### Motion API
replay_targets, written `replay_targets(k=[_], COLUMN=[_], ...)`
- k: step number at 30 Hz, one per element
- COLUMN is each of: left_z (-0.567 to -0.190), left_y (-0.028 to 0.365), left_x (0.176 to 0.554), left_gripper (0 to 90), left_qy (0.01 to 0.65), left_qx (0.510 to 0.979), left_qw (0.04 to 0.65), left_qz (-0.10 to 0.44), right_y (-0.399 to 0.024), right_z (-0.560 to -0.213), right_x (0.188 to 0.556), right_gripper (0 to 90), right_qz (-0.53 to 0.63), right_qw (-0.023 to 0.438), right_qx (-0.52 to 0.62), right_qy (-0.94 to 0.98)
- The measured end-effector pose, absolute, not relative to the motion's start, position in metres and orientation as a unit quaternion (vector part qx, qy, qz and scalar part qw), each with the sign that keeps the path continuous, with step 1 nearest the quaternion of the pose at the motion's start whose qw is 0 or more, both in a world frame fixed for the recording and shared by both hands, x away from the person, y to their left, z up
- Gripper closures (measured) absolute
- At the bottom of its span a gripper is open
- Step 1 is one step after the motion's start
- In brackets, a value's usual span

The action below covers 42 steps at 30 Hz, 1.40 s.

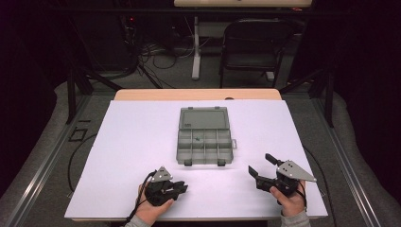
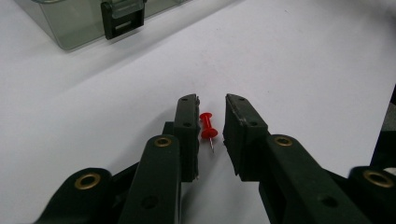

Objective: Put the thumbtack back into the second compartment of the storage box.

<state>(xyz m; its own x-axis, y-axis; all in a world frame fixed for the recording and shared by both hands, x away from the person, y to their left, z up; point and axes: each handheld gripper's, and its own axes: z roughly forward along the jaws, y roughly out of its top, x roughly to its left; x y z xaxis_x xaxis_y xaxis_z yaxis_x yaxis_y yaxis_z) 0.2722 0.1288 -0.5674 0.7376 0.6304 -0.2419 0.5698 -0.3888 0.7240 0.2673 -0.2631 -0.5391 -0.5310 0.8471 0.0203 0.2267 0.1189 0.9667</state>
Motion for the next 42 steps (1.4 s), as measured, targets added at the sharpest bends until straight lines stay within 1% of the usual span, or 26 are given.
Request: replay_targets(k=[5, 11, 23, 42], left_z=[-0.567, -0.568, -0.566, -0.546], left_y=[0.128, 0.129, 0.130, 0.149], left_x=[0.273, 0.273, 0.274, 0.281], left_gripper=[81.7, 83.2, 83.5, 83.6], left_qy=[0.358, 0.359, 0.362, 0.379], left_qx=[0.836, 0.835, 0.833, 0.804], left_qw=[0.414, 0.416, 0.416, 0.455], left_qz=[0.045, 0.043, 0.047, 0.060], right_y=[-0.263, -0.263, -0.263, -0.264], right_z=[-0.539, -0.539, -0.539, -0.540], right_x=[0.267, 0.268, 0.268, 0.268], right_gripper=[19.5, 19.5, 19.5, 19.5], right_qz=[0.537, 0.538, 0.538, 0.538], right_qw=[0.288, 0.288, 0.288, 0.287], right_qx=[0.389, 0.389, 0.389, 0.392], right_qy=[0.691, 0.690, 0.690, 0.689])
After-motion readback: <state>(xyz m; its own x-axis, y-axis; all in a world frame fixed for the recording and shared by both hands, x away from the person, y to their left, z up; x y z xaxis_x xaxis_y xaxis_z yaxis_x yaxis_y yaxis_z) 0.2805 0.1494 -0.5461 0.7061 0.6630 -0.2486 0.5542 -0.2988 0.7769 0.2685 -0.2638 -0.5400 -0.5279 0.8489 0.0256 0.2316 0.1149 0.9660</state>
